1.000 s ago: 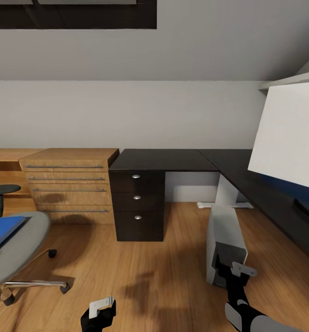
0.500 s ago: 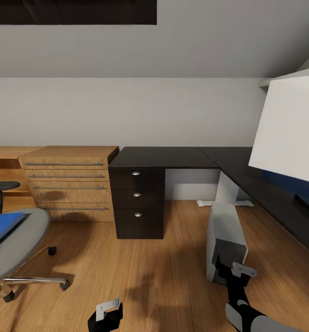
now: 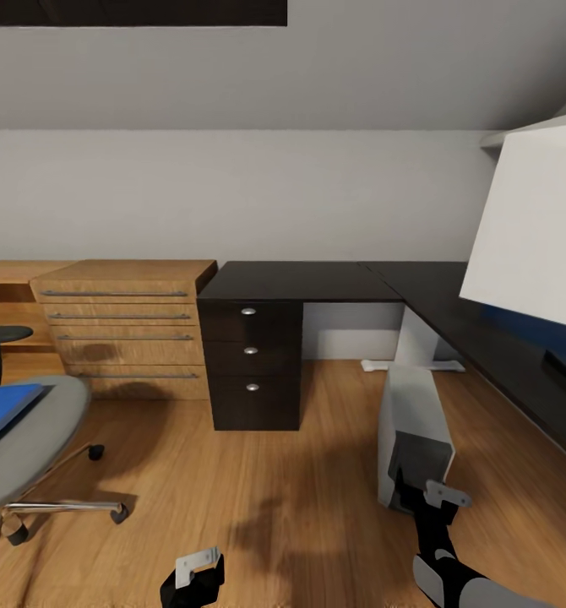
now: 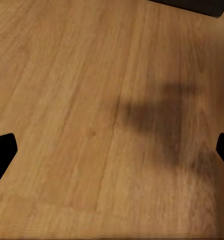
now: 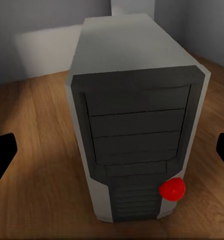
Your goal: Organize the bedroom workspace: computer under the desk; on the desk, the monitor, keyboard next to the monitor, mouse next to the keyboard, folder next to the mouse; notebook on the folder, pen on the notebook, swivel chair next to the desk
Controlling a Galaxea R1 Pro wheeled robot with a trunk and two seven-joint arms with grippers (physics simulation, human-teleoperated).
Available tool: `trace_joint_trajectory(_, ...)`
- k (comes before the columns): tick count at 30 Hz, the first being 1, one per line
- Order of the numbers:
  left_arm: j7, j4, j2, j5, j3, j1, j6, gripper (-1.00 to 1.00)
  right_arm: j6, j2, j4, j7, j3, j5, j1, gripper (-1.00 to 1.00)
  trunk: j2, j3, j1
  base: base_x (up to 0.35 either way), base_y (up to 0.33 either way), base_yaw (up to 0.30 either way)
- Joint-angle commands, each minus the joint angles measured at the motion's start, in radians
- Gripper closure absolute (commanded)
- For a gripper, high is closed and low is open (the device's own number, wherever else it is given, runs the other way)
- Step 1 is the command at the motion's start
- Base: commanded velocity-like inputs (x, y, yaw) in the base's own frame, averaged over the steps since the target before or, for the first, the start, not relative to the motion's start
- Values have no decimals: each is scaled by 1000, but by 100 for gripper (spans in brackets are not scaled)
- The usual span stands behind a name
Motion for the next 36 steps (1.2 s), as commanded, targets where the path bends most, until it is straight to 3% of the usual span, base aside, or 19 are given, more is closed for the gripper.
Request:
trace_joint_trajectory(1, 2, 0, 0, 7, -2, -1, -4, -100, -1, 0, 0, -6, 9, -4, 0, -100, -1, -5, 0, 0, 0, 0)
trace_joint_trajectory(6, 3, 1, 0, 8, -2, -1, -4, -100, -1, 0, 1, -6, 9, -3, 0, -100, -2, -24, 2, 0, 0, 0)
trace_joint_trajectory(20, 0, 2, 5, 9, -2, -1, -4, -100, -1, -1, 10, -7, 8, -6, 0, -100, -2, -24, 2, 5, 0, 0)
trace_joint_trajectory(36, -2, 3, 11, 9, -2, -1, -4, -100, -1, -2, 11, -8, 7, -6, 0, -100, -2, -24, 2, 132, 0, 0)
